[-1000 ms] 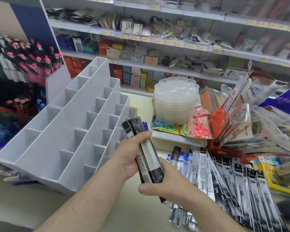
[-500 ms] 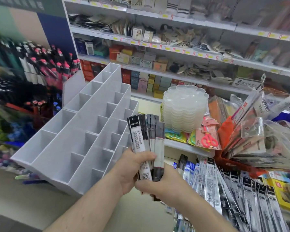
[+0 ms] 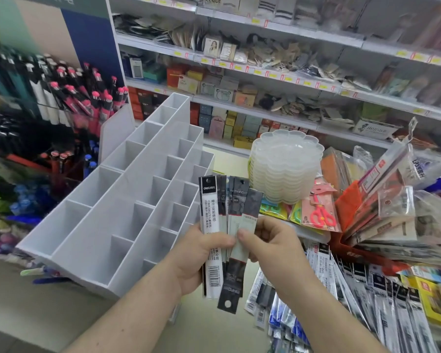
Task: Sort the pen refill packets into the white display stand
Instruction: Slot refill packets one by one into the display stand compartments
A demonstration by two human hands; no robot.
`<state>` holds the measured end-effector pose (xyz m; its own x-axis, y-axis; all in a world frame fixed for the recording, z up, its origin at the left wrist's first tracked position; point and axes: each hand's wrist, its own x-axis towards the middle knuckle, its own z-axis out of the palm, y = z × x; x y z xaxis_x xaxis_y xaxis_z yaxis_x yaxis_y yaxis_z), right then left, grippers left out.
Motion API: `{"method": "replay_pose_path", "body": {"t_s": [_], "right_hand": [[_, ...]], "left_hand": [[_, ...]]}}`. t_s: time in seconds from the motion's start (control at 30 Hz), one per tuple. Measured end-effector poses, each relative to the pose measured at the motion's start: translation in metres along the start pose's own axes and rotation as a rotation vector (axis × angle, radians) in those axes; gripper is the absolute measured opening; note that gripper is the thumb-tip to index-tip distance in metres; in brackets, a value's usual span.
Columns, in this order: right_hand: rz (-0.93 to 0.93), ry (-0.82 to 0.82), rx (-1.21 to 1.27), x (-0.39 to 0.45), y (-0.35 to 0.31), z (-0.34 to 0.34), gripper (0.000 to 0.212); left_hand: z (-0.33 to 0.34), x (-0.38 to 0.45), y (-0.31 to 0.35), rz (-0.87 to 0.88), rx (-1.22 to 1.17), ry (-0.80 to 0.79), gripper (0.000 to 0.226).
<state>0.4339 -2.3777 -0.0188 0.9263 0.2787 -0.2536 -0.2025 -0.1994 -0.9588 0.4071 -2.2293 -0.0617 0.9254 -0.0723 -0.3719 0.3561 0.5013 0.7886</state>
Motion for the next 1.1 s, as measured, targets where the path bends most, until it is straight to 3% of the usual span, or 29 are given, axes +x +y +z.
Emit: {"method": "replay_pose_path", "body": {"t_s": [0.13, 0.2, 0.27, 0.33, 0.4, 0.43, 0.5, 0.53, 0.6, 0.7, 0.73, 0.83, 0.93, 0.97, 1.03, 1.1], "right_hand": [[0.113, 0.093, 0.294, 0.004, -0.011, -0.012, 0.017], [0.078, 0.114, 0.218, 0.004, -0.009, -0.020, 0.019], [0.004, 0.110, -0.026, 0.002, -0.004, -0.027, 0.035], [-0.043, 0.172, -0.039, 0.000, -0.003, -0.032, 0.030], [0.005, 0.232, 0.191, 0.000, -0.002, -0.039, 0.012], [0.063, 0.198, 0.367, 0.000, -0.001, -0.042, 0.014], [0.158, 0.075, 0.714, -0.001, 0.004, -0.049, 0.044], [0.174, 0.038, 0.775, -0.001, 0.008, -0.051, 0.053], [0.149, 0.036, 0.688, -0.004, 0.014, -0.049, 0.053], [0.176, 0.192, 0.448, -0.006, 0.020, -0.045, 0.024], [0.178, 0.209, 0.420, -0.006, 0.024, -0.047, 0.026], [0.167, 0.133, 0.312, -0.009, 0.022, -0.052, 0.037], [0.138, -0.049, 0.146, -0.013, 0.013, -0.054, 0.019], [0.127, -0.139, 0.137, -0.013, 0.010, -0.055, 0.022], [0.126, -0.291, 0.157, -0.011, 0.010, -0.057, 0.052], [0.116, -0.314, 0.165, -0.007, 0.012, -0.056, 0.068]], "left_hand": [[-0.005, 0.002, 0.006, -0.020, -0.027, -0.005, 0.060], [-0.006, 0.003, 0.008, -0.026, -0.025, 0.019, 0.061], [-0.007, 0.004, 0.009, -0.028, -0.024, 0.040, 0.063], [-0.008, 0.004, 0.011, -0.024, -0.024, 0.053, 0.062], [-0.009, 0.003, 0.013, -0.018, -0.023, 0.052, 0.060], [-0.010, 0.003, 0.014, -0.016, -0.025, 0.054, 0.059], [-0.010, 0.002, 0.015, -0.017, -0.032, 0.068, 0.060], [-0.010, 0.003, 0.015, -0.018, -0.034, 0.075, 0.061], [-0.010, 0.002, 0.016, -0.020, -0.032, 0.087, 0.063], [-0.009, 0.002, 0.016, -0.030, -0.005, 0.092, 0.065], [-0.008, 0.002, 0.015, -0.036, -0.001, 0.094, 0.066], [-0.007, 0.002, 0.014, -0.043, 0.001, 0.102, 0.065], [-0.005, 0.002, 0.014, -0.046, 0.021, 0.086, 0.063], [-0.005, 0.002, 0.015, -0.052, 0.032, 0.075, 0.062], [-0.004, 0.002, 0.014, -0.057, 0.060, 0.055, 0.056], [-0.002, 0.002, 0.014, -0.051, 0.088, 0.047, 0.056]]}}
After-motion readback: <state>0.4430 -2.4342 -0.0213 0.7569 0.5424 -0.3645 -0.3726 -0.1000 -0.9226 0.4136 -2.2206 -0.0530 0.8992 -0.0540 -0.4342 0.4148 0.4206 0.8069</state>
